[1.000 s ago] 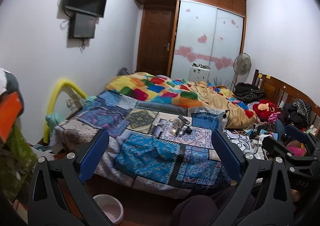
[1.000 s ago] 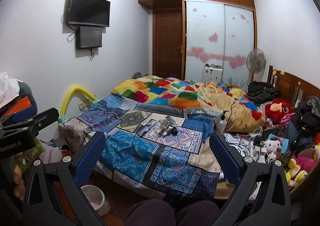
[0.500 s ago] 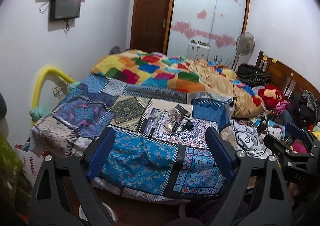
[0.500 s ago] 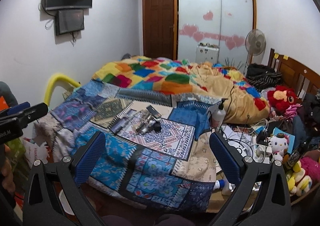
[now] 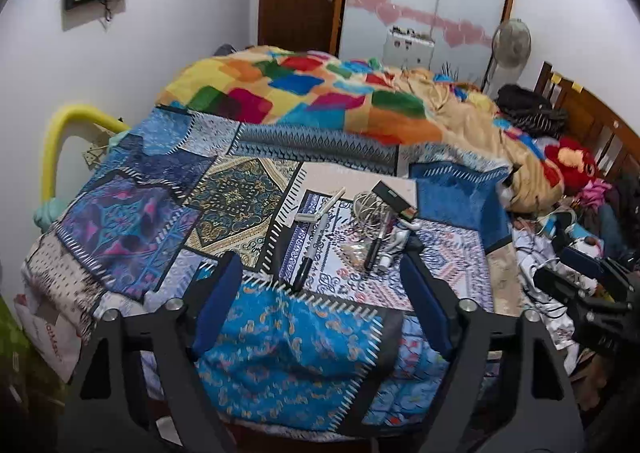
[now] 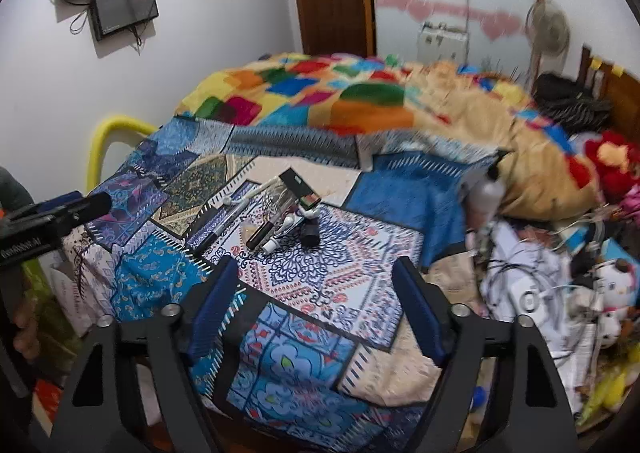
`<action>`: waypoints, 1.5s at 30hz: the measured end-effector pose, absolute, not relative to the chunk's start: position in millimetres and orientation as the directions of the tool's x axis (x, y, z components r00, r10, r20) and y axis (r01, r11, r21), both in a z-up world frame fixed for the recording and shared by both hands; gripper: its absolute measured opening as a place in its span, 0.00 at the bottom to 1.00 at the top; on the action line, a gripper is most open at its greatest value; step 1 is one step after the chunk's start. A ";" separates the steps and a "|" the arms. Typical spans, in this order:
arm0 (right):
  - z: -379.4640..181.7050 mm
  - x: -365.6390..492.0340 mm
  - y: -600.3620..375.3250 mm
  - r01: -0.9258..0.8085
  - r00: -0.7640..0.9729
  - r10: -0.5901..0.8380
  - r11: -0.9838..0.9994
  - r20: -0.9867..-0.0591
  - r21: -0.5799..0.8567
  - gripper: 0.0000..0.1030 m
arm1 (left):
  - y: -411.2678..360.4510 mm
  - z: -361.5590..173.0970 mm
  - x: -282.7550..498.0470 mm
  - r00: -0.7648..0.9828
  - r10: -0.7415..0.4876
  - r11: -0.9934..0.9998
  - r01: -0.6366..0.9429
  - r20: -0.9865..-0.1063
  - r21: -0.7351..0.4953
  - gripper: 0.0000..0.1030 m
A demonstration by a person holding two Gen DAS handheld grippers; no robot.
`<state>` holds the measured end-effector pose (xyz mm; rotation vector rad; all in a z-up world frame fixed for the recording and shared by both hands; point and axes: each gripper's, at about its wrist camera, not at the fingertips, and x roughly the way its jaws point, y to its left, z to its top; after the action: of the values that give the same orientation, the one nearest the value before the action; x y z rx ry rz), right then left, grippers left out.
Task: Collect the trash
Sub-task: 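Move both tools down toward the small items on the quilt, then grasp the black Sharpie marker with the left tool while the right tool grasps the black box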
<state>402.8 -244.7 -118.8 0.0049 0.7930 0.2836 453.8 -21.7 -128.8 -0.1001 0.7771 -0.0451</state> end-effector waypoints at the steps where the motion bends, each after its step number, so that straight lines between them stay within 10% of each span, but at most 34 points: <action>1: -122.9 411.5 -245.3 -0.251 0.655 0.264 0.960 -0.708 0.124 0.66 | -20.4 -134.6 462.5 0.705 -0.081 0.994 0.008 -0.705 -0.106 0.73; 18: -174.8 547.2 -206.5 -0.410 0.530 0.397 0.893 -0.750 0.183 0.57 | -17.1 -256.4 570.5 0.530 -0.179 0.983 0.059 -0.829 -0.175 0.31; 45: -205.9 581.4 -185.6 -0.402 0.476 0.358 0.901 -0.803 0.164 0.12 | -25.4 -282.1 582.5 0.500 -0.176 0.981 0.015 -0.848 -0.195 0.10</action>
<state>581.4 -185.6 -205.9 -0.0494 0.9694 0.4646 582.5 -25.4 -282.1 -0.1701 1.0421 -0.1166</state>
